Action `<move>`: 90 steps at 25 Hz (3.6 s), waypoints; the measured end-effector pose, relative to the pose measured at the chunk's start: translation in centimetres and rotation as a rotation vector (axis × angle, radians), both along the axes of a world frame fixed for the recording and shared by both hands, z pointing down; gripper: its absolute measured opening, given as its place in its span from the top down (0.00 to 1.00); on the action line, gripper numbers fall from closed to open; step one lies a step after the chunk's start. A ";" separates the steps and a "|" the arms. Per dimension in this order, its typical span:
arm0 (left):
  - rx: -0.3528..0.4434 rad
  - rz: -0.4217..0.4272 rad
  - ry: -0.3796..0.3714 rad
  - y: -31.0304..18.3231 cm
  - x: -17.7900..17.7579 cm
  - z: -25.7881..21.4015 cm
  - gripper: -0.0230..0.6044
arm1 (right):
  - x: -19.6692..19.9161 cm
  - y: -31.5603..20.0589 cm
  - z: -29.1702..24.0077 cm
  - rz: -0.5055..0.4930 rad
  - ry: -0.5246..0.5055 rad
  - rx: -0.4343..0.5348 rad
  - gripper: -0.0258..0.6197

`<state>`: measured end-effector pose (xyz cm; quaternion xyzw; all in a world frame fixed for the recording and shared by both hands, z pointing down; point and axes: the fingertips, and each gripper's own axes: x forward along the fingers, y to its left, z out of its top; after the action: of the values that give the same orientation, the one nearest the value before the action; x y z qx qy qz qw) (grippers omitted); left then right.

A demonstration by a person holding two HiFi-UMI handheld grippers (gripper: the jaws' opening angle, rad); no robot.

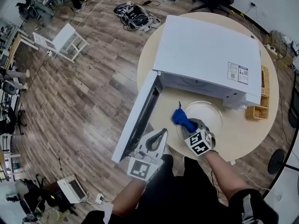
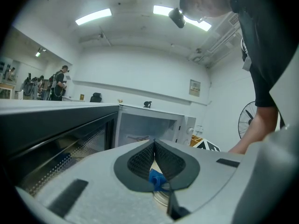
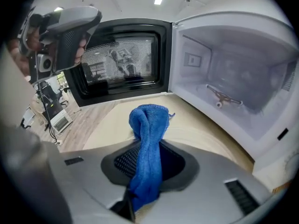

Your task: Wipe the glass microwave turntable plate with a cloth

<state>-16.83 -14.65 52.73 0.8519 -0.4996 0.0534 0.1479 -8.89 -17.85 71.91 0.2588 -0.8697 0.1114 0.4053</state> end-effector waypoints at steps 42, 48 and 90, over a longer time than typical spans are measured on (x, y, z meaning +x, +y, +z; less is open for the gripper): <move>0.007 0.029 -0.030 0.7 2.9 -0.4 0.95 | 13.6 -7.0 -2.4 0.305 0.169 0.191 0.81; 0.013 0.008 -0.035 1.3 2.4 -0.8 0.95 | 8.7 -2.7 -2.9 0.197 0.076 0.136 0.81; 0.023 0.031 -0.069 2.0 4.2 -0.5 0.95 | 12.1 3.0 0.5 0.262 0.113 -0.037 0.81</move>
<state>-12.63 -12.62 52.22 0.8589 -0.4916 0.0794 0.1197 3.25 -14.86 72.42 0.3684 -0.8020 0.1646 0.4404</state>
